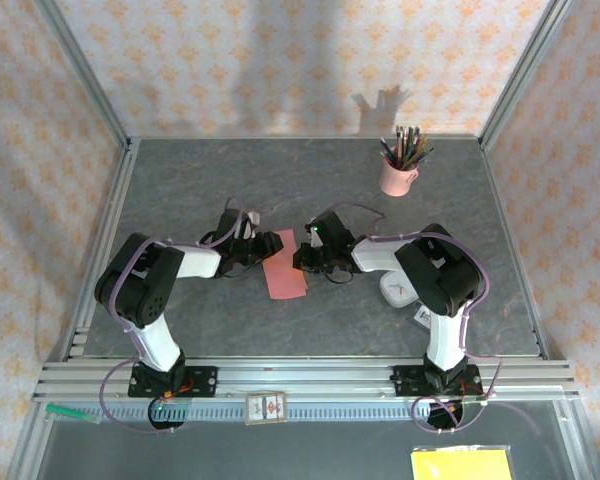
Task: Fold a paper plane with a square sheet of paper (pick it up from the middle)
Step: First fold the square sheet of paper in half at the center of the table.
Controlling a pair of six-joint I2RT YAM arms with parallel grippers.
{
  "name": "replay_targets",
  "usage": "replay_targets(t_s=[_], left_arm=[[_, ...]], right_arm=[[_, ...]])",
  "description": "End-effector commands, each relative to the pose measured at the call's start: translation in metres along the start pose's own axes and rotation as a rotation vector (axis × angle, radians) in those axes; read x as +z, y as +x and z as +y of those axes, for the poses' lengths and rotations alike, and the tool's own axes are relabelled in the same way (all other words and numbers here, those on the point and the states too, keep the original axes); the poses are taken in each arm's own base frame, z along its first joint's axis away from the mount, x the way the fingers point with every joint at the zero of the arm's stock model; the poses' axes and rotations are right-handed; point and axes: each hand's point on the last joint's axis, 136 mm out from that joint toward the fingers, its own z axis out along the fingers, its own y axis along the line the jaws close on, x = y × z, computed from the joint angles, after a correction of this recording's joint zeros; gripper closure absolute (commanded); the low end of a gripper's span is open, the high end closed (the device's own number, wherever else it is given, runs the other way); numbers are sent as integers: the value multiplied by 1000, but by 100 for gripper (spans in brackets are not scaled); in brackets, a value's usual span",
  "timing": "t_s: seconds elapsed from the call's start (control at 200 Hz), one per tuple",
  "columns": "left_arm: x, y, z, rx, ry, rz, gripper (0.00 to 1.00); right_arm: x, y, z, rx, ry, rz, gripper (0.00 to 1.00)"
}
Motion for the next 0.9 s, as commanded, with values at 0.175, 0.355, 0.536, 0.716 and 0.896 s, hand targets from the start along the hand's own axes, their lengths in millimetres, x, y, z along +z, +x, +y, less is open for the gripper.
replay_targets(t_s=[0.175, 0.355, 0.536, 0.716, 0.896], left_arm=[[-21, -27, -38, 65, 83, -60, 59], [-20, -37, -23, 61, 38, -74, 59], [-7, -41, -8, 59, 1, -59, 59], [1, -47, 9, 36, -22, -59, 59], [-7, -57, 5, 47, -18, -79, 58]], right_arm=[[7, 46, -84, 91, 292, 96, 100], [7, 45, -84, 91, 293, 95, 100], [5, 45, -83, 87, 295, 92, 100], [4, 47, -86, 90, 301, 92, 100], [3, 49, -87, 94, 305, 91, 100]])
